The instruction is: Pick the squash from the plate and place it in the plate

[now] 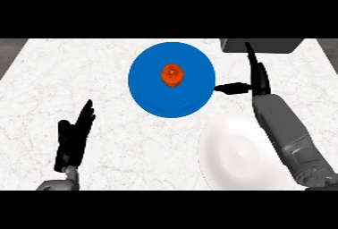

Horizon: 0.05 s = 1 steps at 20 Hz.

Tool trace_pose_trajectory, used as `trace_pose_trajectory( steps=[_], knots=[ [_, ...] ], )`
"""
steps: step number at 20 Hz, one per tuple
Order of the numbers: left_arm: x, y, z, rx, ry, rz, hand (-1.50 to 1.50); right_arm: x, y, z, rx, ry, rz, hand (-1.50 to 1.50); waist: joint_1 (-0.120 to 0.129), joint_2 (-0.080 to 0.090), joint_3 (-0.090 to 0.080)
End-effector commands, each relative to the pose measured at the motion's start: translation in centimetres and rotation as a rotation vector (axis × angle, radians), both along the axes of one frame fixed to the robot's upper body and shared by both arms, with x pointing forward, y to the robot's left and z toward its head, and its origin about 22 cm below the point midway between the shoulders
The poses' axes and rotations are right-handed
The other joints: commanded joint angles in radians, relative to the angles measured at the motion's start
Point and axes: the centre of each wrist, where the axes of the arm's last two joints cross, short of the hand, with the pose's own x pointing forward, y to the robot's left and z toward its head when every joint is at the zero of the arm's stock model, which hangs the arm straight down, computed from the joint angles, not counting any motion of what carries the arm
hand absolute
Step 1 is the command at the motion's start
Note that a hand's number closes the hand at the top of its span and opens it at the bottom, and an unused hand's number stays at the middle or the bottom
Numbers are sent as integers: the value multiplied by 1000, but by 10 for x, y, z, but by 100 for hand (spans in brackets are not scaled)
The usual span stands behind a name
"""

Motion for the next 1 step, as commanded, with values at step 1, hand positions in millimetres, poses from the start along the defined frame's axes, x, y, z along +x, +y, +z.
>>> trace_pose_trajectory(
  steps=[1],
  knots=[
    [7,-19,10,0,1,5,0,-1,0,0,-37,14,-21,-150,-8,-3,0]
  ],
)
